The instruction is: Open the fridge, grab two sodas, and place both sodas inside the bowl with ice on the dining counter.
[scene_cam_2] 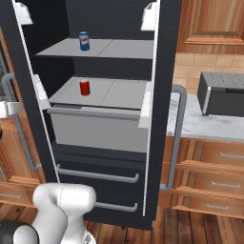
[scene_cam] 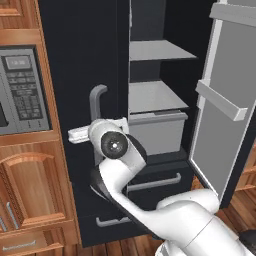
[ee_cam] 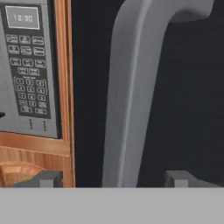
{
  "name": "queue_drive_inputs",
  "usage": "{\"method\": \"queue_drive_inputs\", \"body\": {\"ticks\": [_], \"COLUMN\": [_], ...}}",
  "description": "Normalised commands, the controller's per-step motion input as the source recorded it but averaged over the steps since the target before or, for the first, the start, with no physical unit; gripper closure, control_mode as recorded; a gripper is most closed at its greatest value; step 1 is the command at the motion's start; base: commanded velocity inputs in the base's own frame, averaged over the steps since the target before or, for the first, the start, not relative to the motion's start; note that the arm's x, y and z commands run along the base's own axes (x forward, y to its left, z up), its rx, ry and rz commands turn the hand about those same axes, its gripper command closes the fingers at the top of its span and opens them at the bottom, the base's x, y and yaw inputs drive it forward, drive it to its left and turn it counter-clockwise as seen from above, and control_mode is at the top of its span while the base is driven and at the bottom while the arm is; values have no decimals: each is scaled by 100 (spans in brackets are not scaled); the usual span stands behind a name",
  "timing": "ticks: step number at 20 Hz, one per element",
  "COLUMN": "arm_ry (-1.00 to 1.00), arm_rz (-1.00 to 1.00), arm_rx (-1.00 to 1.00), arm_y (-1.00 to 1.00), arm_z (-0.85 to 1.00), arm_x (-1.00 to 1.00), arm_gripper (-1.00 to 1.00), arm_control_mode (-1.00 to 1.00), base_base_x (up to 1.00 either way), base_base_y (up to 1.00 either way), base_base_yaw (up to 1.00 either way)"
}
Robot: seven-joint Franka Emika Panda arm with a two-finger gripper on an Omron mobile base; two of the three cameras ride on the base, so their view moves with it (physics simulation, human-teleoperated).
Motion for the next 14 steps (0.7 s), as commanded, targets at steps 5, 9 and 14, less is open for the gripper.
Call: {"method": "queue_drive_inputs", "body": {"ticks": [5,9,14], "arm_ry": [-1,0,4], "arm_rz": [0,0,2], "arm_rx": [29,36,48], "arm_y": [-1,-56,-99], "arm_z": [3,4,-1], "arm_x": [-100,-100,-50], "arm_gripper": [-100,-100,-100], "arm_control_mode": [-100,-100,-100], "base_base_x": [0,0,0], "base_base_y": [0,0,0], "base_base_yaw": [0,0,0]}}
